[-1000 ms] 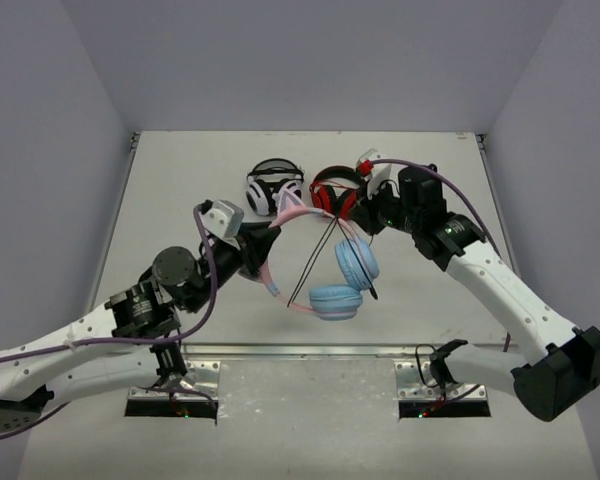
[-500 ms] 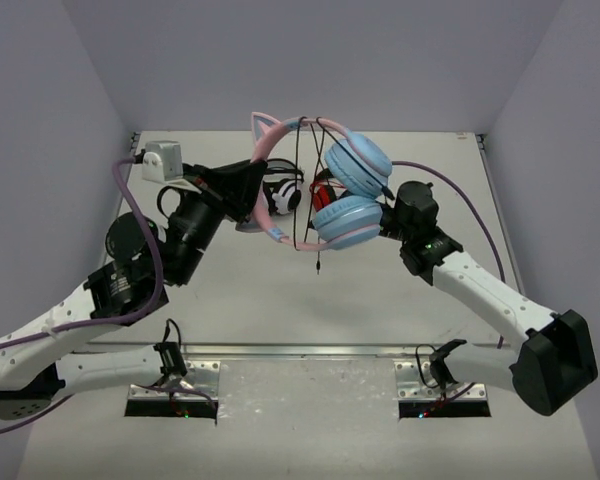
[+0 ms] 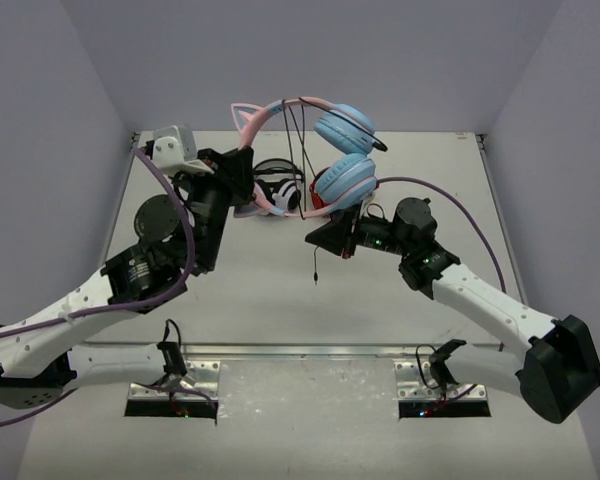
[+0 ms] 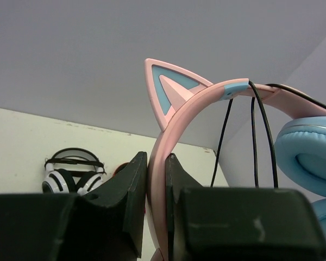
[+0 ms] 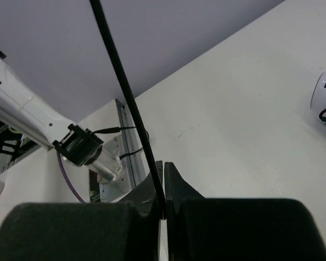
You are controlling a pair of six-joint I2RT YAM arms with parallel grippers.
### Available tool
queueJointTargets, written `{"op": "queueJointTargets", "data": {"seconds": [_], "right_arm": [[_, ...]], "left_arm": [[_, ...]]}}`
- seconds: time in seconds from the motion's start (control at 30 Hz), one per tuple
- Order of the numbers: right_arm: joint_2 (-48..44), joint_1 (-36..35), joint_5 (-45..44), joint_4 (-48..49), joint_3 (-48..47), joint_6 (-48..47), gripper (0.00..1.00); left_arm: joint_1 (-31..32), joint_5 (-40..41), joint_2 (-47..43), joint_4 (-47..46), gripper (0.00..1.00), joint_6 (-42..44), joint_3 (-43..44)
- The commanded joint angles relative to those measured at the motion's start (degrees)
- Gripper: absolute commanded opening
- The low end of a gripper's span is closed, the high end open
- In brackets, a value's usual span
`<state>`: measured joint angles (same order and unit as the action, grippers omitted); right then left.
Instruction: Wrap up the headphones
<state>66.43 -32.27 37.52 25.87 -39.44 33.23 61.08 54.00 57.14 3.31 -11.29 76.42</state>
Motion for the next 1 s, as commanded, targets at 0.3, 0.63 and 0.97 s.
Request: {"op": "queueJointTargets", "data": {"seconds": [0.3,0.63,0.97], "right_arm": [[-6.3,-9.9,-8.2,6.5,7.4,0.3,0.01],[-16.5,-3.3,-31.2,-0.7,15.5,1.7,0.01],[-16.5,4.4,-31.9,-6.2,13.7,1.3,0.01]], "left_arm": [[0.2,15.5,7.7,-15.4,0.00,6.6,9.0],[0.2,16.2,3.9,-13.1,0.00,7.3,6.0],[0.2,14.5,-3.8,-5.5,0.00,1.5,1.9]]}}
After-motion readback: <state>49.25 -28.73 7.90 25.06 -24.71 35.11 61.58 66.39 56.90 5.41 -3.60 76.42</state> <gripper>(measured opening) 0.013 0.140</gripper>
